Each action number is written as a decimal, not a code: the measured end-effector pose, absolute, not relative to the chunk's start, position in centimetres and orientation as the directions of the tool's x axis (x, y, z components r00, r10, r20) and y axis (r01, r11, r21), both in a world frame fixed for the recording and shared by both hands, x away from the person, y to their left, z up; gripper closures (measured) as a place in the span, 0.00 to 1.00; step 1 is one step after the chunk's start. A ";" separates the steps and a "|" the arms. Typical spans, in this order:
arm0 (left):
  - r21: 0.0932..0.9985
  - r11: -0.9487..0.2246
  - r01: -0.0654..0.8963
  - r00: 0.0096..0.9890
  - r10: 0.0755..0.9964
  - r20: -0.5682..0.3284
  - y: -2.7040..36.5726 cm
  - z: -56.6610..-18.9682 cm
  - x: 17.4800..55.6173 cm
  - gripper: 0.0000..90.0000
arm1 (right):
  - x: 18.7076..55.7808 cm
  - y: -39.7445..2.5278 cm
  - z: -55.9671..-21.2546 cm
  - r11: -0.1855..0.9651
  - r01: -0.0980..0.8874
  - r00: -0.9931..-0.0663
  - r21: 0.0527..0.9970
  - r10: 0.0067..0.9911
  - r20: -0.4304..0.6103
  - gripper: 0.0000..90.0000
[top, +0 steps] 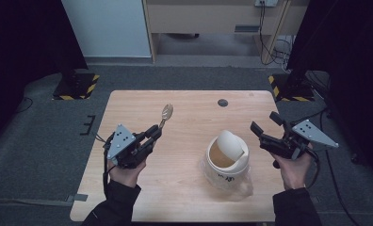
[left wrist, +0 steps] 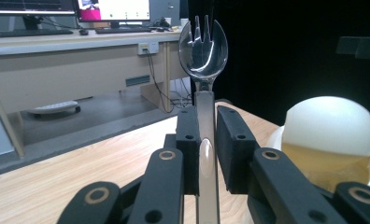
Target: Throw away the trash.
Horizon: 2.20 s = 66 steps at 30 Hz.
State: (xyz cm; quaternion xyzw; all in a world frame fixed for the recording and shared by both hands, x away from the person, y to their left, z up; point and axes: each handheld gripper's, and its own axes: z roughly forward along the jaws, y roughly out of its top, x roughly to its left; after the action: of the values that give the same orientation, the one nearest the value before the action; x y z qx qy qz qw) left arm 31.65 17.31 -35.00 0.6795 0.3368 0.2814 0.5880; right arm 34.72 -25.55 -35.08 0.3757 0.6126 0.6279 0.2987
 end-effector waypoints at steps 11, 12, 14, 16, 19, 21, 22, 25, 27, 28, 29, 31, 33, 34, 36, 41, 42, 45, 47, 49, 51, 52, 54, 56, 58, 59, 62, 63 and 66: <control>0.990 -0.102 0.093 0.656 0.755 0.016 14.5 -35.1 31.3 0.88 | 34.1 -22.9 -33.5 -0.118 0.070 -0.621 0.991 0.772 0.135 0.21; 0.991 -0.100 0.092 0.659 0.752 0.015 14.3 -35.1 31.3 0.88 | 34.0 -22.7 -33.4 -0.117 0.066 -0.626 0.991 0.769 0.133 0.21; 0.990 -0.108 0.091 0.669 0.743 0.020 13.7 -35.3 31.2 0.88 | 33.8 -22.4 -33.4 -0.115 0.073 -0.637 0.991 0.759 0.135 0.21; 0.989 -0.117 0.085 0.678 0.735 0.029 13.1 -35.4 31.1 0.88 | 33.7 -22.1 -33.3 -0.111 0.071 -0.648 0.991 0.751 0.130 0.22; 0.988 -0.131 0.078 0.691 0.721 0.041 12.2 -35.6 30.9 0.88 | 33.5 -21.6 -33.3 -0.113 0.077 -0.667 0.991 0.733 0.136 0.24; 0.989 -0.129 0.077 0.699 0.715 0.039 11.7 -35.7 30.9 0.88 | 33.6 -21.3 -33.4 -0.128 0.090 -0.681 0.988 0.716 0.155 0.25; 0.988 -0.131 0.077 0.702 0.711 0.040 11.4 -35.8 30.9 0.88 | 33.6 -21.2 -33.5 -0.126 0.091 -0.684 0.988 0.713 0.154 0.25; 0.988 -0.134 0.077 0.713 0.700 0.040 10.7 -35.9 30.9 0.88 | 33.6 -20.9 -33.6 -0.126 0.094 -0.692 0.988 0.705 0.155 0.27; 0.988 -0.135 0.076 0.722 0.691 0.039 10.2 -35.9 30.9 0.88 | 33.6 -20.8 -33.7 -0.127 0.094 -0.698 0.987 0.698 0.157 0.28; 0.988 -0.135 0.076 0.726 0.687 0.038 9.9 -35.9 30.9 0.88 | 33.6 -20.7 -33.7 -0.127 0.099 -0.701 0.987 0.695 0.160 0.29; 0.988 -0.137 0.076 0.729 0.683 0.039 9.7 -35.9 30.9 0.88 | 33.6 -20.6 -33.7 -0.133 0.103 -0.708 0.986 0.687 0.166 0.30; 0.988 -0.137 0.076 0.737 0.675 0.037 9.2 -36.0 30.9 0.88 | 33.6 -20.5 -33.8 -0.133 0.104 -0.711 0.986 0.683 0.168 0.31; 0.987 -0.139 0.077 0.742 0.670 0.037 8.8 -36.0 30.9 0.88 | 33.6 -20.4 -33.8 -0.132 0.105 -0.717 0.986 0.677 0.167 0.33; 0.988 -0.136 0.078 0.745 0.667 0.033 8.5 -36.0 30.9 0.88 | 33.5 -20.2 -33.7 -0.127 0.106 -0.721 0.986 0.674 0.164 0.34; 0.988 -0.137 0.077 0.750 0.660 0.034 8.0 -36.1 30.9 0.88 | 33.5 -20.0 -33.7 -0.120 0.102 -0.731 0.987 0.664 0.156 0.37; 0.987 -0.150 0.065 0.764 0.644 0.048 6.9 -36.1 30.6 0.88 | 33.5 -19.5 -33.9 -0.107 0.132 -0.749 0.986 0.640 0.169 0.46; 0.986 -0.152 0.063 0.765 0.641 0.051 6.8 -36.1 30.6 0.88 | 33.6 -19.4 -34.0 -0.104 0.137 -0.752 0.985 0.636 0.172 0.48; 0.985 -0.157 0.065 0.771 0.635 0.050 6.4 -36.2 30.5 0.88 | 33.7 -19.3 -34.2 -0.111 0.162 -0.764 0.981 0.615 0.195 0.53; 0.985 -0.162 0.063 0.775 0.630 0.054 6.2 -36.3 30.4 0.88 | 33.7 -19.3 -34.2 -0.116 0.175 -0.769 0.978 0.604 0.209 0.58; 0.985 -0.164 0.061 0.778 0.626 0.056 6.1 -36.4 30.3 0.88 | 33.7 -19.3 -34.2 -0.121 0.193 -0.772 0.974 0.593 0.227 0.62; 0.985 -0.162 0.057 0.780 0.623 0.057 5.9 -36.4 30.2 0.88 | 33.8 -19.2 -34.3 -0.125 0.212 -0.776 0.969 0.582 0.245 0.67; 0.986 -0.160 0.055 0.782 0.621 0.057 5.9 -36.4 30.1 0.88 | 33.8 -19.2 -34.4 -0.125 0.220 -0.776 0.967 0.579 0.251 0.68; 0.986 -0.160 0.052 0.783 0.619 0.060 5.8 -36.4 30.0 0.88 | 33.8 -19.1 -34.4 -0.123 0.235 -0.777 0.964 0.572 0.262 0.72; 0.986 -0.161 0.051 0.783 0.619 0.060 5.7 -36.4 30.0 0.88 | 33.8 -19.0 -34.5 -0.127 0.251 -0.778 0.960 0.564 0.278 0.77; 0.985 -0.163 0.053 0.784 0.618 0.060 5.6 -36.5 29.9 0.88 | 33.8 -19.0 -34.4 -0.140 0.270 -0.776 0.953 0.555 0.301 0.81; 0.985 -0.163 0.053 0.785 0.616 0.060 5.6 -36.5 29.9 0.87 | 33.8 -19.0 -34.4 -0.147 0.282 -0.775 0.948 0.548 0.315 0.86; 0.985 -0.161 0.060 0.790 0.610 0.052 5.6 -36.6 29.8 0.88 | 33.7 -19.1 -34.3 -0.160 0.300 -0.777 0.941 0.532 0.338 0.92; 0.985 -0.159 0.063 0.793 0.608 0.047 5.7 -36.6 29.8 0.88 | 33.7 -19.1 -34.2 -0.161 0.303 -0.776 0.939 0.530 0.342 0.92; 0.985 -0.151 0.080 0.791 0.611 0.029 6.1 -36.6 29.7 0.86 | 33.6 -19.1 -34.1 -0.151 0.298 -0.775 0.942 0.538 0.331 0.94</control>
State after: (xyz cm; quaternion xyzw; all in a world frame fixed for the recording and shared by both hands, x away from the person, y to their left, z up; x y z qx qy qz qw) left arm 29.72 6.11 -36.61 0.7265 0.2378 0.2187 0.6065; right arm 33.56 -19.15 -34.07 0.3239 0.6456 0.6860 0.0875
